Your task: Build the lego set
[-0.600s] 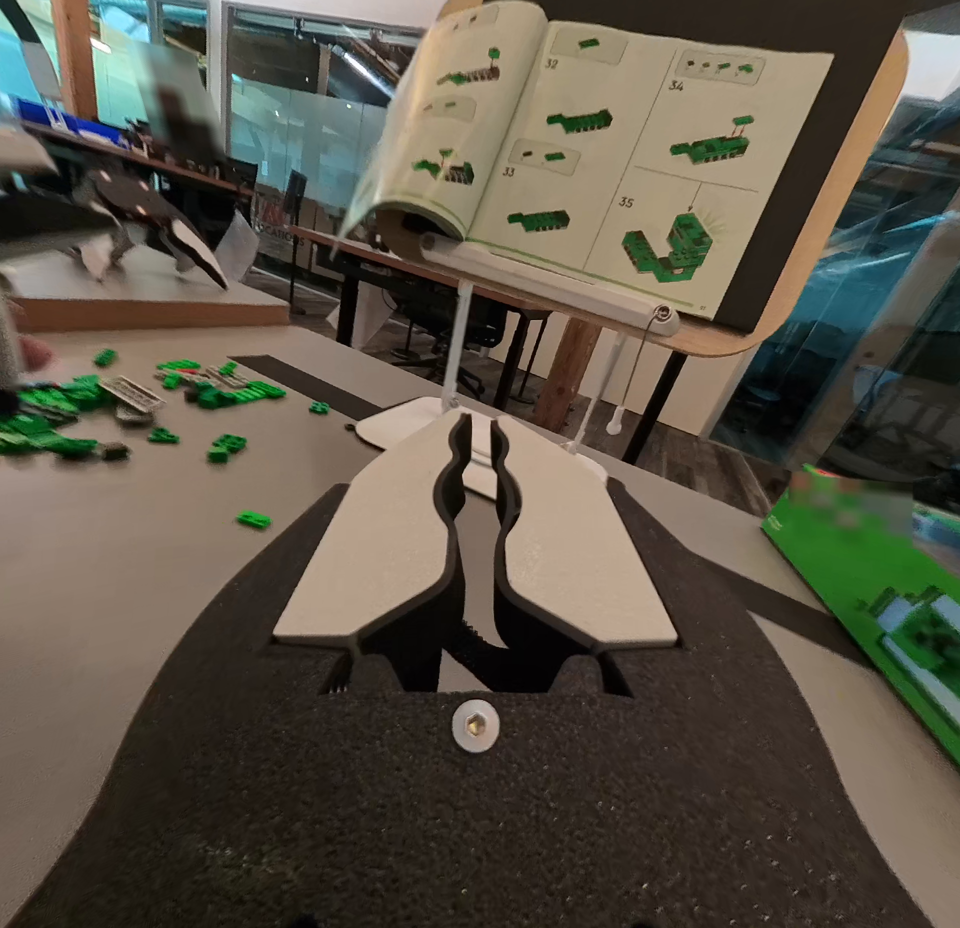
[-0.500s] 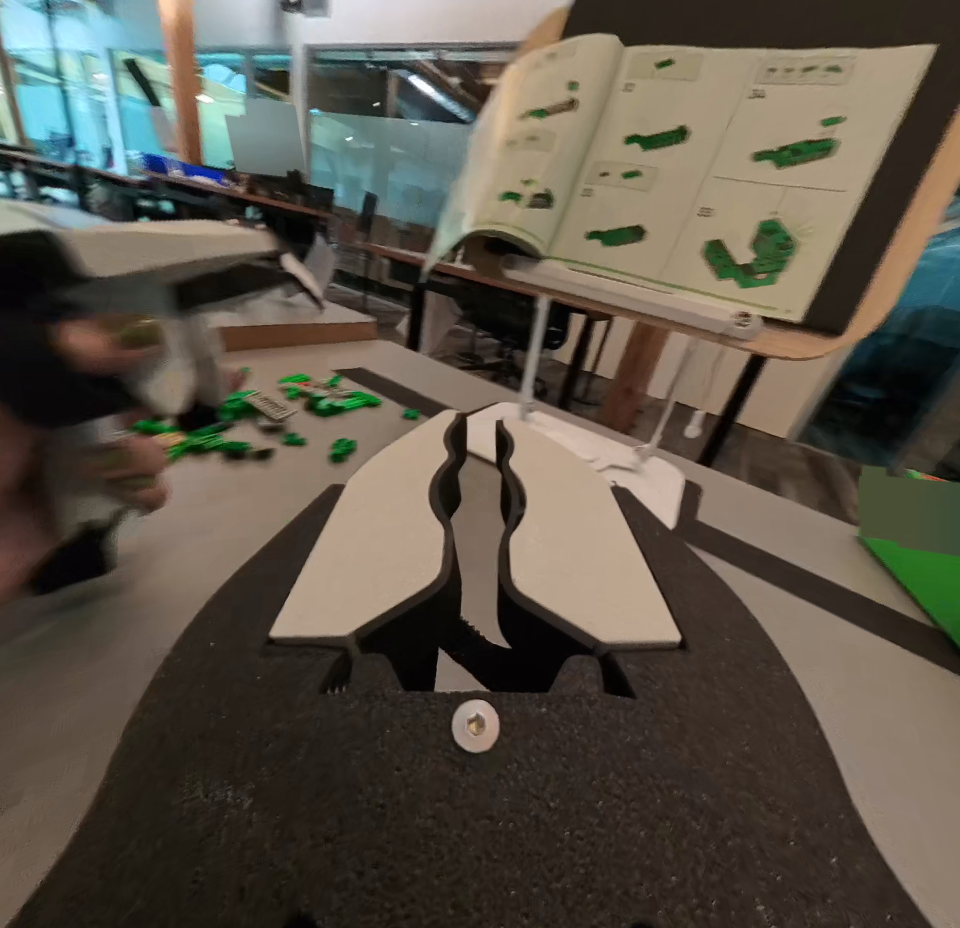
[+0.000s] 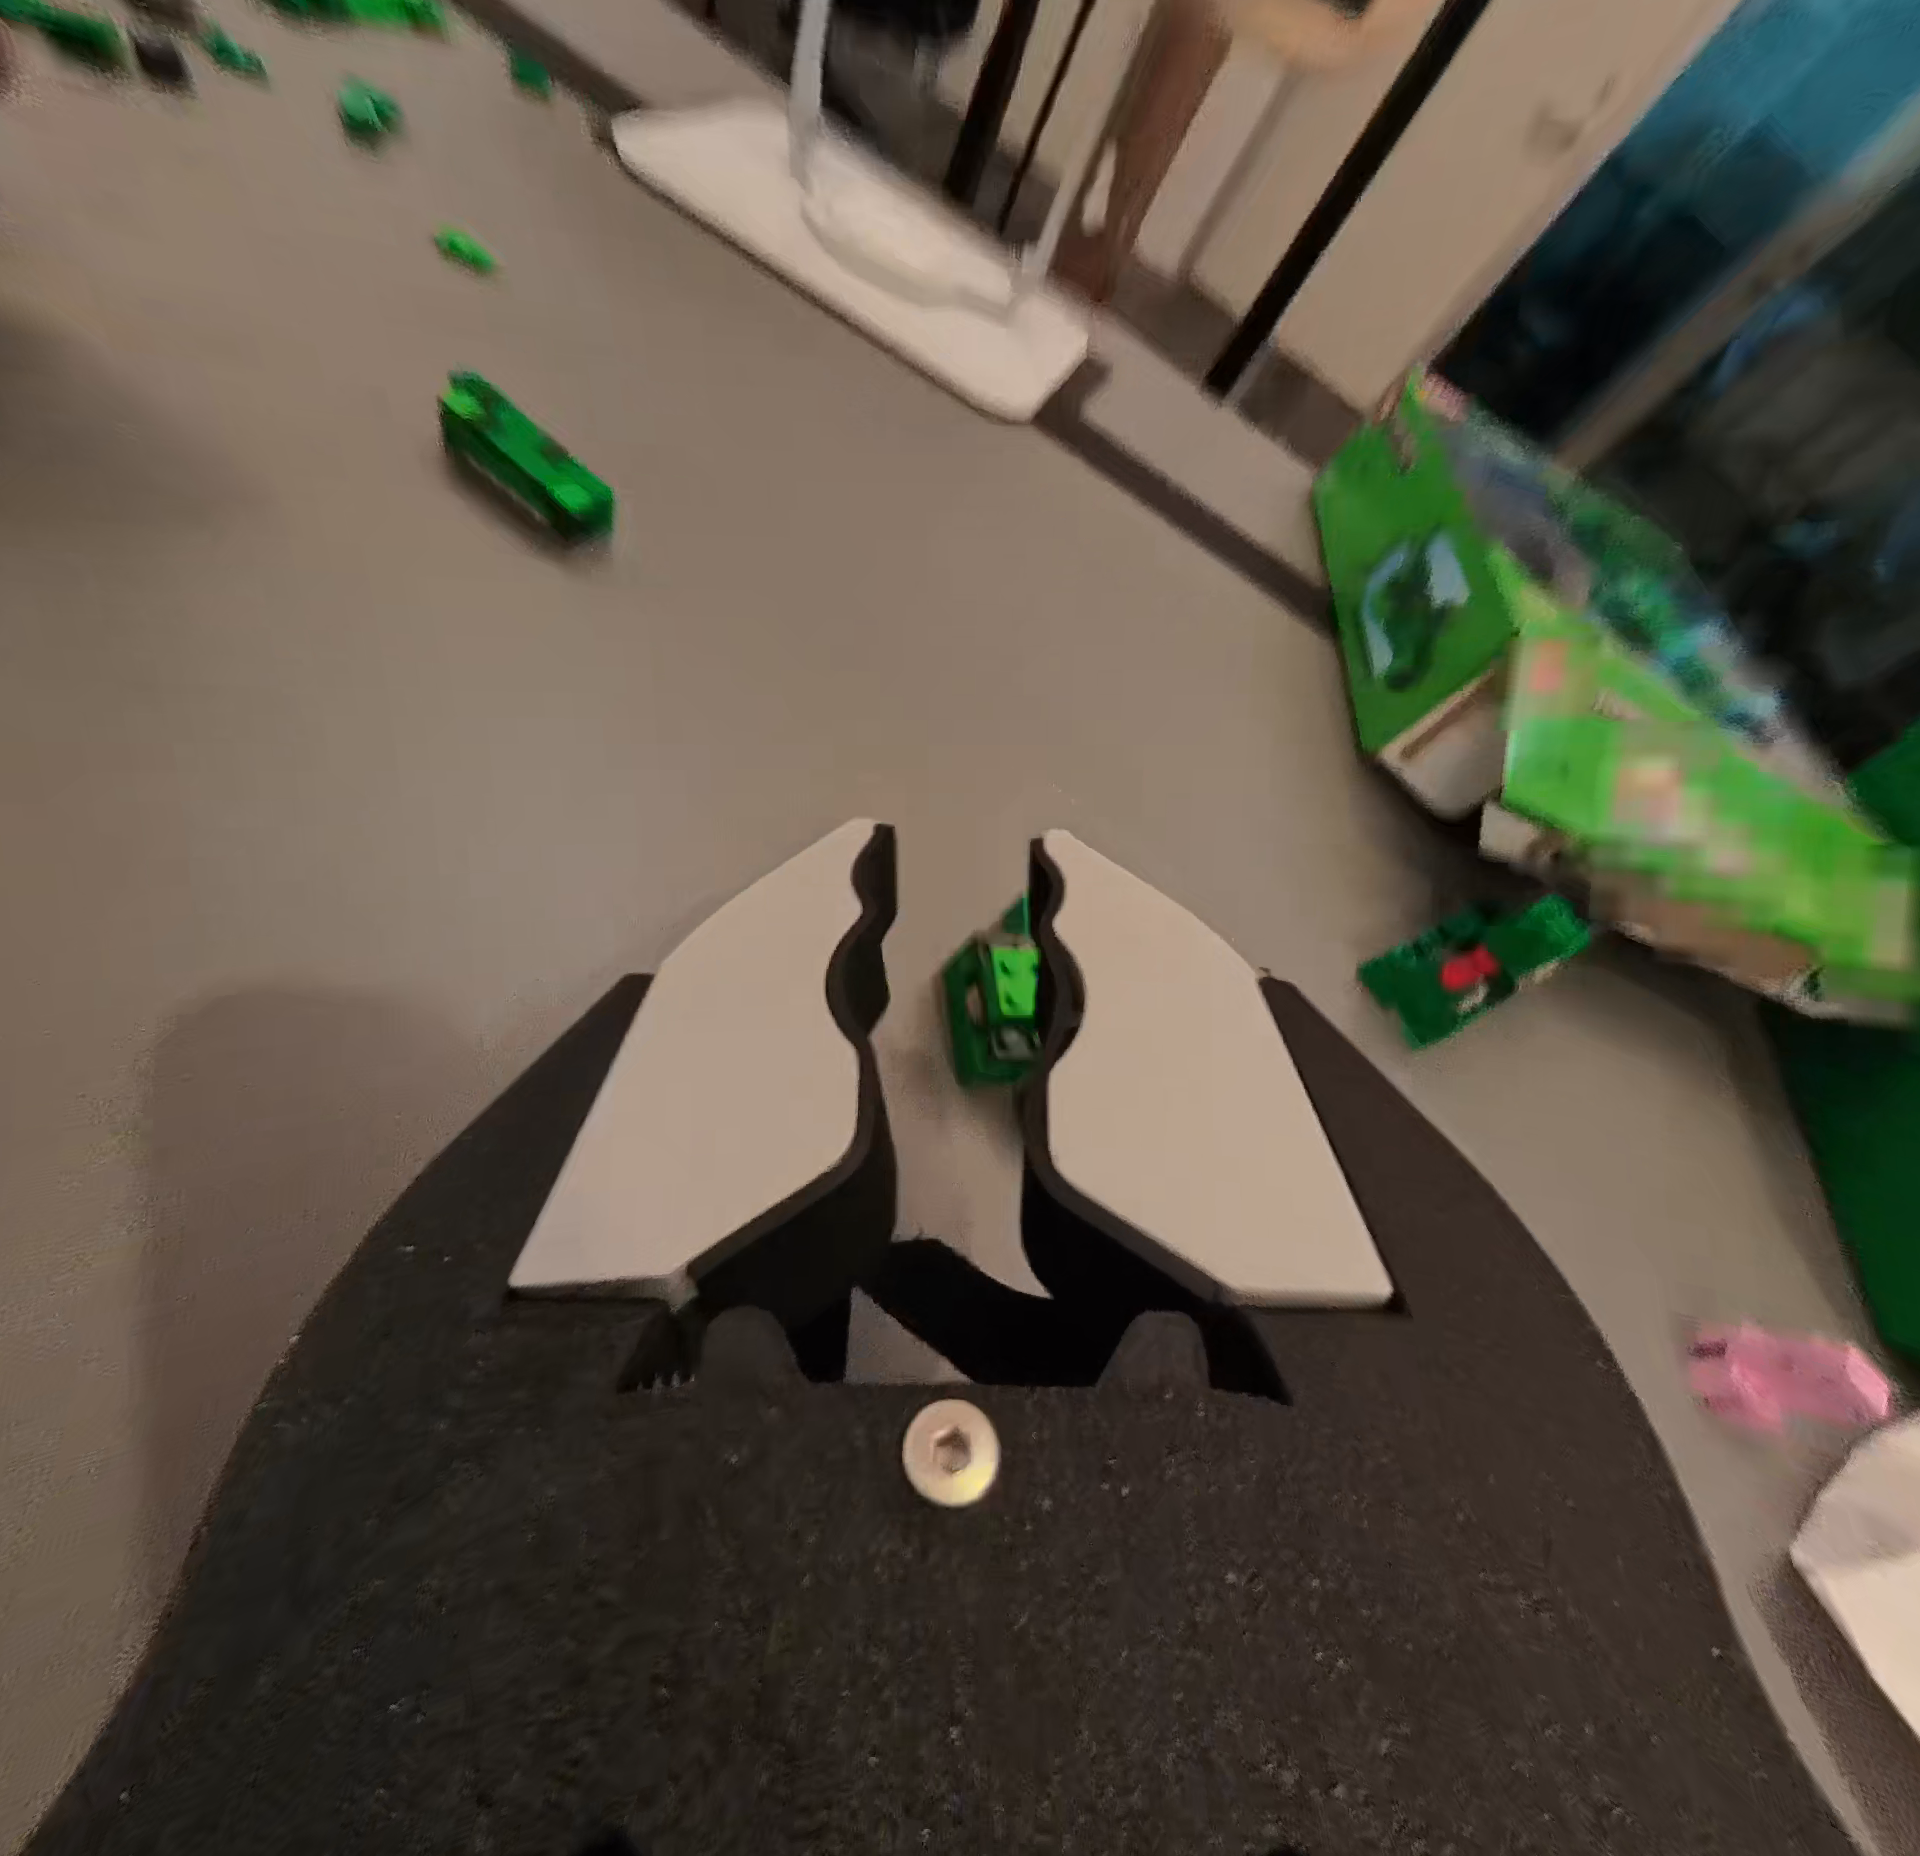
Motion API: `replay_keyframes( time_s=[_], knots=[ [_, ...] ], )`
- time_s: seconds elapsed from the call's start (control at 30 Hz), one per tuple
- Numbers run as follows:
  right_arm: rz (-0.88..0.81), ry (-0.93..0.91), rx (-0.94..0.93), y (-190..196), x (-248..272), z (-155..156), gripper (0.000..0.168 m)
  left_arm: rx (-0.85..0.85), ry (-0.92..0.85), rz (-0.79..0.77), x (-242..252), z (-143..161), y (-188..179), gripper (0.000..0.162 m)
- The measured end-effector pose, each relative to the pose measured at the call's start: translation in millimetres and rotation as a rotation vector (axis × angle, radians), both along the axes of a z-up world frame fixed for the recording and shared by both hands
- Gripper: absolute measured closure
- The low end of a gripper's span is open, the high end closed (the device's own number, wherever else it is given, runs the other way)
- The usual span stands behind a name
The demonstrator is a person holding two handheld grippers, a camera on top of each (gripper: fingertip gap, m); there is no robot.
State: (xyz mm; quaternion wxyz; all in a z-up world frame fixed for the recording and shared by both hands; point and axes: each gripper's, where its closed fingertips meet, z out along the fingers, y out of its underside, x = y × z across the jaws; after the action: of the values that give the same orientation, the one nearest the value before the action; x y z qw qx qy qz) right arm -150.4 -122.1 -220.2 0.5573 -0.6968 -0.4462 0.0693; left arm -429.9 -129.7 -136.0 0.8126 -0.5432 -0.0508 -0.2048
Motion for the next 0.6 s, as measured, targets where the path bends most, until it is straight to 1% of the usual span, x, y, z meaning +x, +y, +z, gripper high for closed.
replay_keyframes(
  time_s=[0.1,0.17,0.23,0.33,0.4,0.43,0.53,0.6],
  knots=[
    [-0.009,-0.114,-0.261,8,10,-26,0.13,0.0,0.006,0.003,-1,0,0,0.114],
    [-0.003,-0.197,-0.411,8,13,-43,0.125,0.0,0.009,0.005,-2,0,0,0.114],
    [-0.036,-0.233,-0.41,17,14,-41,0.132,0.0,0.009,0.007,-3,1,-1,0.114],
    [-0.073,-0.361,-0.419,25,20,-44,0.129,0.001,0.005,0.008,-4,1,-1,0.113],
    [-0.076,-0.413,-0.467,25,22,-48,0.126,0.003,0.003,0.012,-6,1,-1,0.113],
    [-0.076,-0.412,-0.492,26,22,-49,0.128,0.004,0.001,0.012,-6,2,-2,0.113],
    [-0.079,-0.45,-0.56,29,24,-55,0.143,0.004,-0.005,0.01,-7,2,-1,0.113],
    [-0.076,-0.482,-0.57,34,25,-57,0.15,0.006,-0.005,0.012,-8,2,-2,0.113]
  ],
)
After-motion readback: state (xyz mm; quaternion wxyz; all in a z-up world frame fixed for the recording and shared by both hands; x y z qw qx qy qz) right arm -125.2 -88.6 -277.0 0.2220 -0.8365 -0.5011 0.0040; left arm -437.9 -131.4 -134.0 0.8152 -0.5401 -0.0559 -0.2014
